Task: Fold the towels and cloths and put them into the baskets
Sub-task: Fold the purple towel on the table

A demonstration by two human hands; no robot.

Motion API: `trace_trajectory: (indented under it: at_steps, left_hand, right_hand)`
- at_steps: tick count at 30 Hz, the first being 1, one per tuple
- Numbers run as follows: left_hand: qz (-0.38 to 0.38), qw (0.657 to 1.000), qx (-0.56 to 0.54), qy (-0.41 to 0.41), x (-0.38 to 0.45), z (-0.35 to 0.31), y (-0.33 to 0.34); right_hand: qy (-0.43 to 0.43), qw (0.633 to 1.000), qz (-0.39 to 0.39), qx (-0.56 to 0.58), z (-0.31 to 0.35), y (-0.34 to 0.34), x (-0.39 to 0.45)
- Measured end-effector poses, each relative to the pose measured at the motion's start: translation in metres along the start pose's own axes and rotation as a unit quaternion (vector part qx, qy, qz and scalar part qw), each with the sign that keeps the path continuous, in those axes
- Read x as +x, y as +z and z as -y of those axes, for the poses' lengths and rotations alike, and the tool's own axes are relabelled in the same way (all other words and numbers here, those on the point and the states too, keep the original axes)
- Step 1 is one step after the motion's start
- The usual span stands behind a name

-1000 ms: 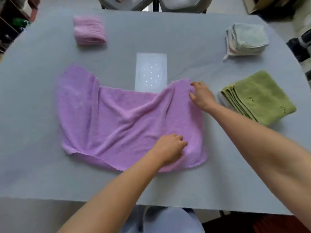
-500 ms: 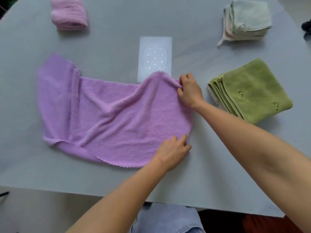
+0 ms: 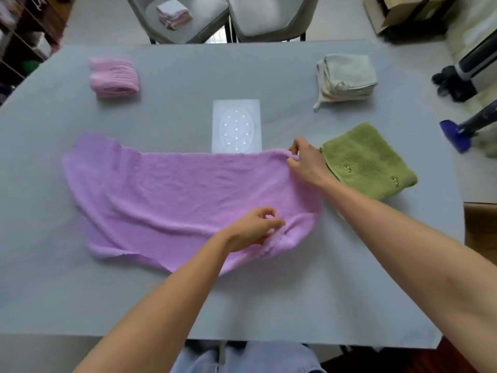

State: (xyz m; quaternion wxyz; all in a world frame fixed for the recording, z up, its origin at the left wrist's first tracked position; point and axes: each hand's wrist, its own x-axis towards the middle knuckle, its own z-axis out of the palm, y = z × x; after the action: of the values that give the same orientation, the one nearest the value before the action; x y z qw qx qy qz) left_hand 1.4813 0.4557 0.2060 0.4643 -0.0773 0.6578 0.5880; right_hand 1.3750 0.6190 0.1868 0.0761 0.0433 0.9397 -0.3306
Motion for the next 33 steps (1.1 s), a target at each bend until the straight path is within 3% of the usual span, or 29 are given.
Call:
trace_trajectory:
  at_steps: [5,8,14,18,20,23,28,30,33]
  left_hand:
    - [-0.094,0.993,-0.052,0.038,-0.032,-0.003,-0.068]
    - [-0.197,0.978,-0.048,0.044,-0.052,0.001,-0.109]
    - [-0.342,0.927,-0.122,0.096,-0.096,0.037,-0.185]
    - [-0.430,0.870,-0.187,0.152,-0.127,0.065,-0.240]
    - [-0.417,0.863,-0.239,0.158,-0.144,0.080,-0.269]
    - [-0.343,0.892,-0.266,0.127,-0.174,0.103,-0.307]
    - [-0.234,0.971,-0.051,0.010,-0.214,0.140,-0.380]
    - [-0.210,0.977,0.011,-0.015,-0.220,0.147,-0.401]
    - [-0.237,0.969,0.076,-0.016,-0.215,0.154,-0.427]
  right_hand:
    - [-0.012,0.998,-0.059,0.022,0.035,-0.004,-0.004]
    - [-0.039,0.995,-0.054,0.068,0.071,0.016,0.002]
    - [-0.102,0.990,-0.035,0.085,0.164,0.072,0.003]
    - [-0.144,0.982,-0.018,0.122,0.234,0.116,0.011]
    - [-0.165,0.979,-0.016,0.122,0.267,0.141,0.015]
    - [-0.167,0.977,-0.004,0.135,0.316,0.175,0.018]
    - [-0.249,0.968,0.025,-0.006,0.378,0.243,0.041]
    - [-0.268,0.960,0.047,-0.062,0.391,0.267,0.049]
    - [-0.302,0.941,0.051,-0.146,0.399,0.293,0.066]
